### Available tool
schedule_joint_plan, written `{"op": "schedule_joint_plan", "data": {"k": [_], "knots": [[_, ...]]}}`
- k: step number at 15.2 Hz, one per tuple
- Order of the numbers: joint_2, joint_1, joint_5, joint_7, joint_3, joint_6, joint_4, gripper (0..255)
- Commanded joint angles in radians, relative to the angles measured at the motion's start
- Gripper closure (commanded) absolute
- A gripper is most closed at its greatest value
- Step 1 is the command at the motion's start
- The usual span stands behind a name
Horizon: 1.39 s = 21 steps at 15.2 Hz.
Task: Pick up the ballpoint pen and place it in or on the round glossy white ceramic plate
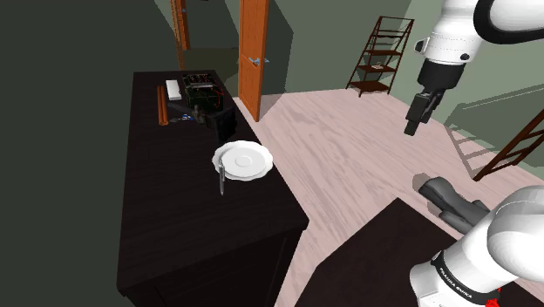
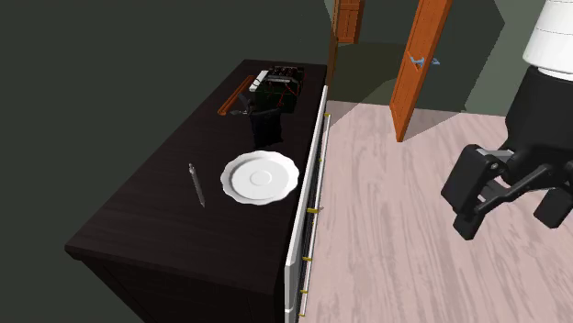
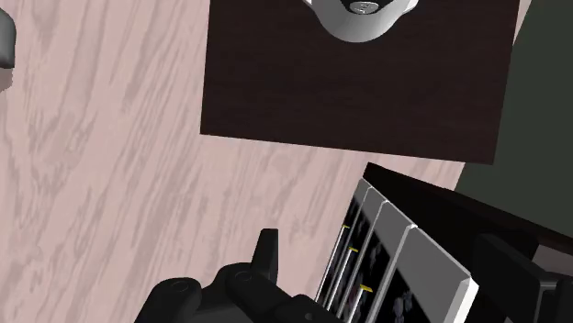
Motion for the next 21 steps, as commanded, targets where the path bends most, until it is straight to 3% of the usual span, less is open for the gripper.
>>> {"op": "schedule_joint_plan", "data": {"k": [1,12,21], "knots": [[0.0,0.0,0.0,0.0,0.0,0.0,0.0,0],[0.185,0.043,0.185,0.355,0.233,0.147,0.062,0],[0.445,0.042,0.222,0.645,0.409,0.276,0.232,0]]}}
